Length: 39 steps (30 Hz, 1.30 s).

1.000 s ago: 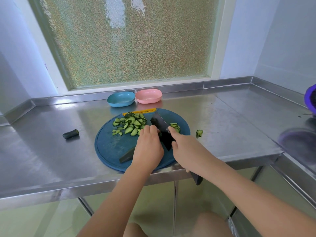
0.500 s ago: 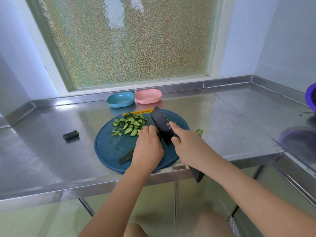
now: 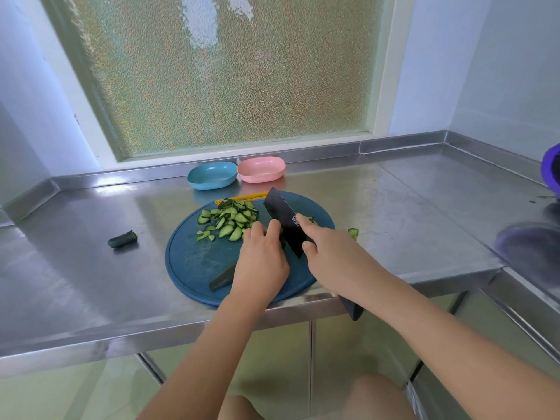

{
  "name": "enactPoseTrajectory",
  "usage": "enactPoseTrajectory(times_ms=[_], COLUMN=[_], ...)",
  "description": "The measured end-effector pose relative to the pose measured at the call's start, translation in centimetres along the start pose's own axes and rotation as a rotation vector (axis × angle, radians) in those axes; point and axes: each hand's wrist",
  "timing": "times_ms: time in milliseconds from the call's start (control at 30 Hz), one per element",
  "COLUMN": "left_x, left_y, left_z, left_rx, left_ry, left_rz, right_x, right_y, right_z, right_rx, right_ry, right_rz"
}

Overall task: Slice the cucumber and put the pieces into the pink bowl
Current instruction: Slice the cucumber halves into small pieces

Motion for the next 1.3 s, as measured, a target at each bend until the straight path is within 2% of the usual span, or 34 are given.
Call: enactPoseTrajectory(times_ms=[767,1067,1300], left_x=[0.1,-0.2,-0.1], left_y=[-0.1,0.0,0.1], left_z=[-0.3,-0.1,-0.3], left_rx=[-0.035,-0.103,-0.084], left_ry=[-0.044,-0.035,0.010], left_rz=[-0.027,-0.054,0.002], right_x=[0.0,-0.4,-1.0], right_y=[-0.6,-0.5,0.3], right_z=[-0.3,-2.1,-0.8], right_rx=[0.003,0.014,0.006], right_ry=[0.076,0.005,-0.081], right_rz=[0.002,-0.044,-0.067])
Point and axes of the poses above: each hand's wrist, its own y-axis away from the middle knuckle, its own z-axis out of the back of the hand, x = y × z, and after that the axes turned 11 degrees about -y, right-handed
